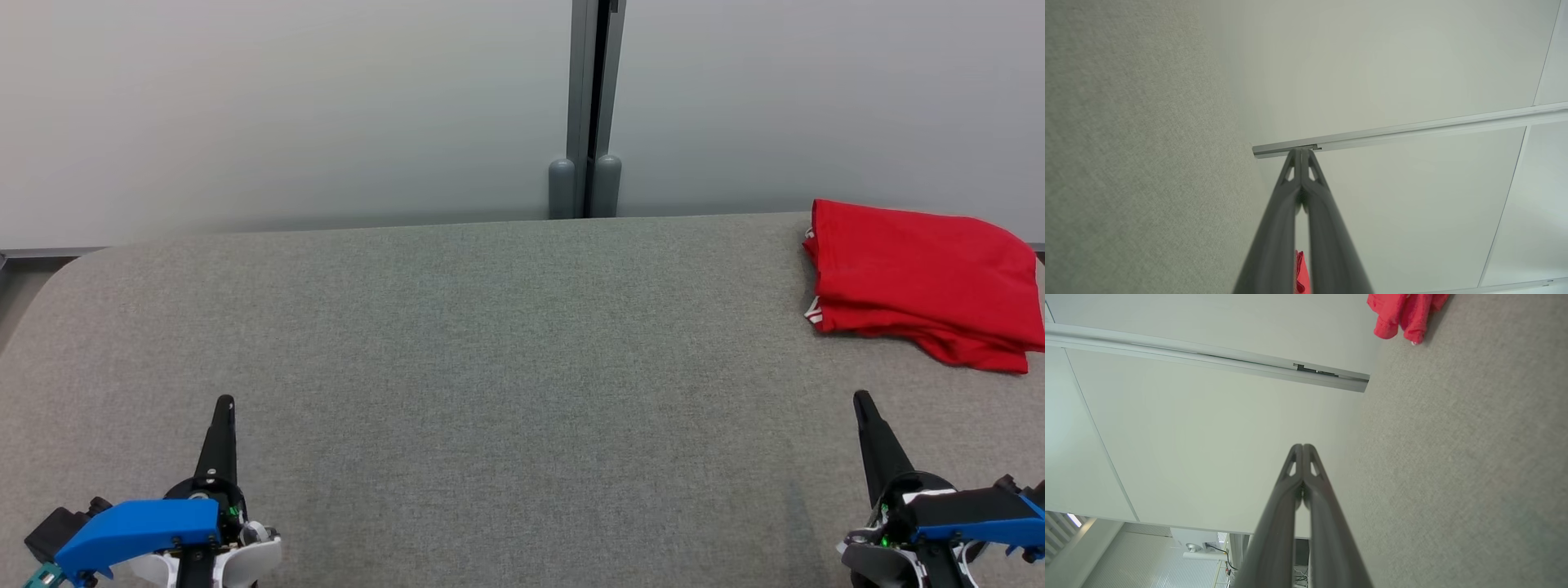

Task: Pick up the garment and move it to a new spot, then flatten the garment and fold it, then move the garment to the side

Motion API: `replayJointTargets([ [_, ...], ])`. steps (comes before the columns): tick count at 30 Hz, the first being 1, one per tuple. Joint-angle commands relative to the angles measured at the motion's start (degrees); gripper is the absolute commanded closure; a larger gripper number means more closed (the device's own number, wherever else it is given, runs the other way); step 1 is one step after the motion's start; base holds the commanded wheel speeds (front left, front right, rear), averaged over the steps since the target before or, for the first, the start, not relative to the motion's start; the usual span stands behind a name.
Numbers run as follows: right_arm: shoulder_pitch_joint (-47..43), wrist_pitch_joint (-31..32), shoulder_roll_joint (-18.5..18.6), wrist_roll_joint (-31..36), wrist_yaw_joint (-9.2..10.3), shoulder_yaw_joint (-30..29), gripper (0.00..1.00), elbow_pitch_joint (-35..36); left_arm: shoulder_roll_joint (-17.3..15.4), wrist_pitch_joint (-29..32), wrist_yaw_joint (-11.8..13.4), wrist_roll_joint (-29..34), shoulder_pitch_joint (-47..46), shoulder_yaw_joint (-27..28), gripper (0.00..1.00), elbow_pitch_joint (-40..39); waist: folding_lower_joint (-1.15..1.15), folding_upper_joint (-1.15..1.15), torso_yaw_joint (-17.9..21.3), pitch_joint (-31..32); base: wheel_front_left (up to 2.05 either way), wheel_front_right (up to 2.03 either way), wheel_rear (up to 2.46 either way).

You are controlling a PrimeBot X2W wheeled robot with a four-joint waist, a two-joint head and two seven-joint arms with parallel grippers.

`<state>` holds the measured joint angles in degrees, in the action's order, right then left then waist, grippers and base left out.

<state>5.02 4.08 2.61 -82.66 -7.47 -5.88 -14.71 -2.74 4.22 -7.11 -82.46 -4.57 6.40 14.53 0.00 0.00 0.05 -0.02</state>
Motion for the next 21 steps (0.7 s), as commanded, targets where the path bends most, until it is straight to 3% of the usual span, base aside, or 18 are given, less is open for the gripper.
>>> replayJointTargets([
  [1, 0.8, 0.5, 0.4, -1.5, -0.03, -0.2, 1.0, 0.5, -0.2, 0.4, -0.6, -1.3, -0.9, 0.0, 1.0, -0.4, 0.0, 0.0, 0.0, 0.0, 0.0, 0.0, 0.0],
  [21, 1.6, 2.6, 0.5, -9.8, -0.04, -0.8, 1.0, 0.8, -0.2, 2.5, -0.6, -9.9, -2.0, 0.2, 1.0, -0.6, 0.0, 0.0, 0.0, -0.1, 0.0, 0.0, 0.0],
])
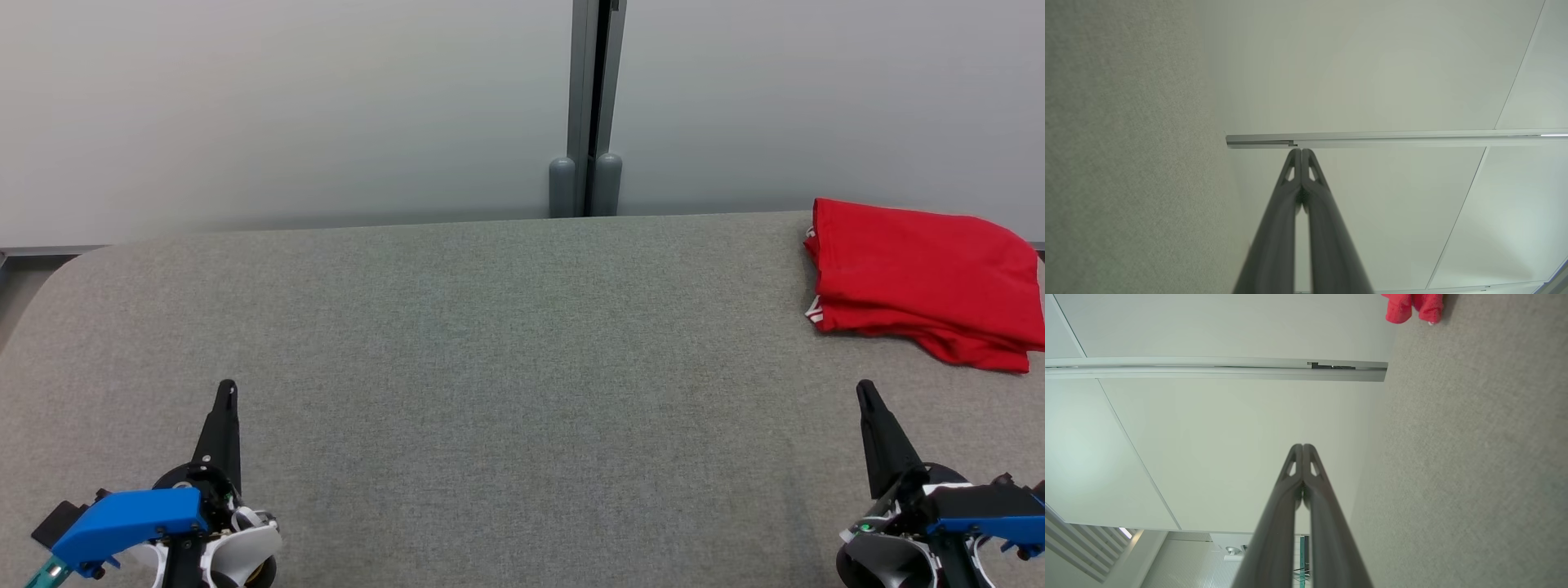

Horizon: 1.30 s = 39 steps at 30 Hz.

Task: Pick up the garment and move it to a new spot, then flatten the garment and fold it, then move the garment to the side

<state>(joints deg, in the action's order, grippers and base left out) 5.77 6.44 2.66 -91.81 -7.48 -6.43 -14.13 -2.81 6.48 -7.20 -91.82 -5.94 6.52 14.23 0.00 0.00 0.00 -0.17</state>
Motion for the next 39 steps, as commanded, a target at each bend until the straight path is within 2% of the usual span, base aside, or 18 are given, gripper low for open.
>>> replayJointTargets([
  [1, 0.9, 0.3, 0.4, -1.0, -0.03, -0.2, 1.0, 0.2, -0.1, 0.3, -0.5, -1.0, -0.7, 0.1, 1.0, -0.3, 0.0, 0.0, 0.0, 0.0, 0.0, 0.0, 0.0],
  [39, 0.9, 0.3, 0.4, -0.7, -0.02, -0.2, 1.0, 0.2, -0.1, 0.3, -0.5, -0.7, -0.6, 0.1, 1.0, -0.3, 0.0, 0.0, 0.0, 0.0, 0.0, 0.0, 0.0],
])
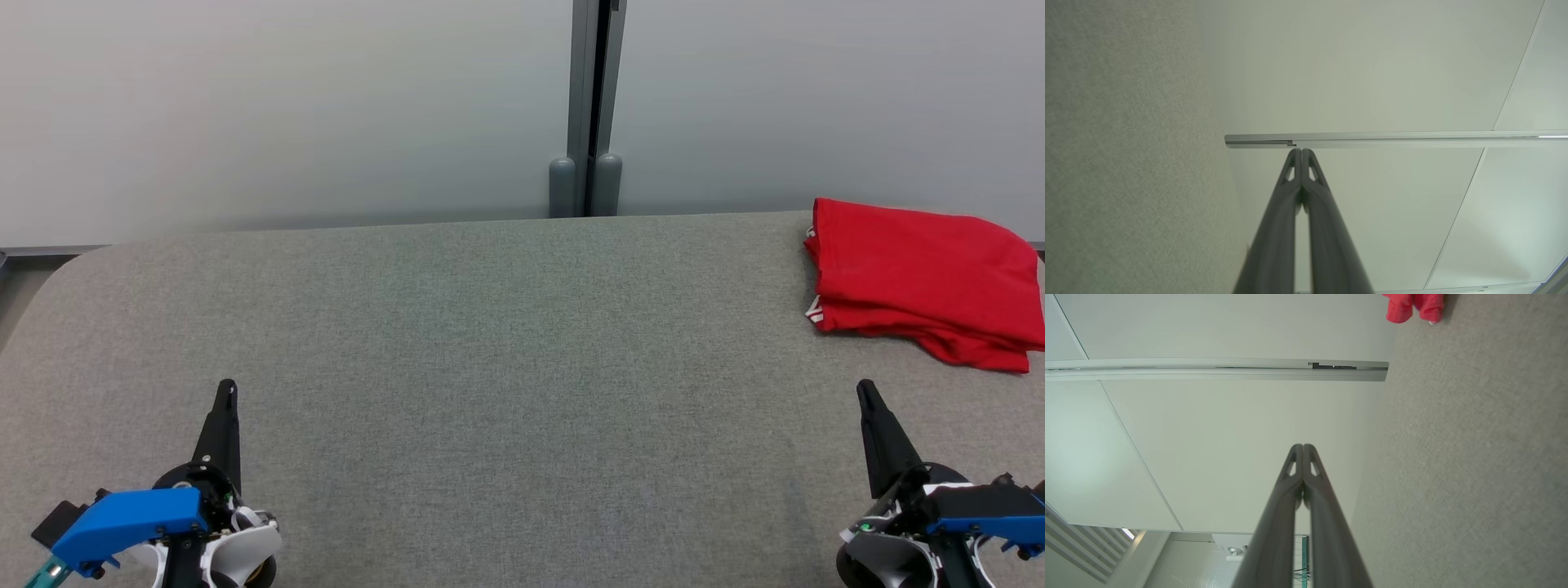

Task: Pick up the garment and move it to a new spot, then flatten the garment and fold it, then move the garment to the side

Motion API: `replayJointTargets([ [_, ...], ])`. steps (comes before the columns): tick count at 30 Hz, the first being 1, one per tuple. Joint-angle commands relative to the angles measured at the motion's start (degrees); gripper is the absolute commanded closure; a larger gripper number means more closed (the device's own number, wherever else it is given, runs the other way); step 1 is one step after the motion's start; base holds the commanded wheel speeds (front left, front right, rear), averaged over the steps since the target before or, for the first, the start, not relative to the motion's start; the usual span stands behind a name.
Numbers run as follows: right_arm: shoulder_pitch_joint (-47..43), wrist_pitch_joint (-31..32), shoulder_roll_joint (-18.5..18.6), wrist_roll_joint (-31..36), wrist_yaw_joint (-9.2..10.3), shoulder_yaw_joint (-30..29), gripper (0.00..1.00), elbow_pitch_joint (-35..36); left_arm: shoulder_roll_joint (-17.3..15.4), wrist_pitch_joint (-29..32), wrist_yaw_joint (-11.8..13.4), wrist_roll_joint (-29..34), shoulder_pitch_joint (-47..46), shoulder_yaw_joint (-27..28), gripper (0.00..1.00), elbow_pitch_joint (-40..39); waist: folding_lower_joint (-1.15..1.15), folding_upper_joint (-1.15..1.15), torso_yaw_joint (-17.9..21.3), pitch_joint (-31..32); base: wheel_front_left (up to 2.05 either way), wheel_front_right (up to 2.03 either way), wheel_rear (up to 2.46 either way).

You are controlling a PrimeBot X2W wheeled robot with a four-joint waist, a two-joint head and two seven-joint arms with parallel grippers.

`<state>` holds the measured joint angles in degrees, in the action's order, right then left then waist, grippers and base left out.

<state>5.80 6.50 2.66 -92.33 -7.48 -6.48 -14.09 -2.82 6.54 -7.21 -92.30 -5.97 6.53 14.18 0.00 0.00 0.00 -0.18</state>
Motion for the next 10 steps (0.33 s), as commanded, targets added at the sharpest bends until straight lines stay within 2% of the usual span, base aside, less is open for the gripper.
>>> replayJointTargets([
  [1, 0.8, 0.3, 0.4, -0.2, -0.03, -0.2, 1.0, 0.2, -0.1, 0.2, -0.5, -0.2, -0.6, 0.0, 1.0, -0.2, 0.0, 0.0, 0.0, 0.0, 0.0, 0.0, 0.0],
  [10, 0.8, 0.3, 0.4, -0.2, -0.03, -0.2, 1.0, 0.2, -0.1, 0.2, -0.5, -0.2, -0.6, 0.0, 1.0, -0.2, 0.0, 0.0, 0.0, 0.0, 0.0, 0.0, 0.0],
])
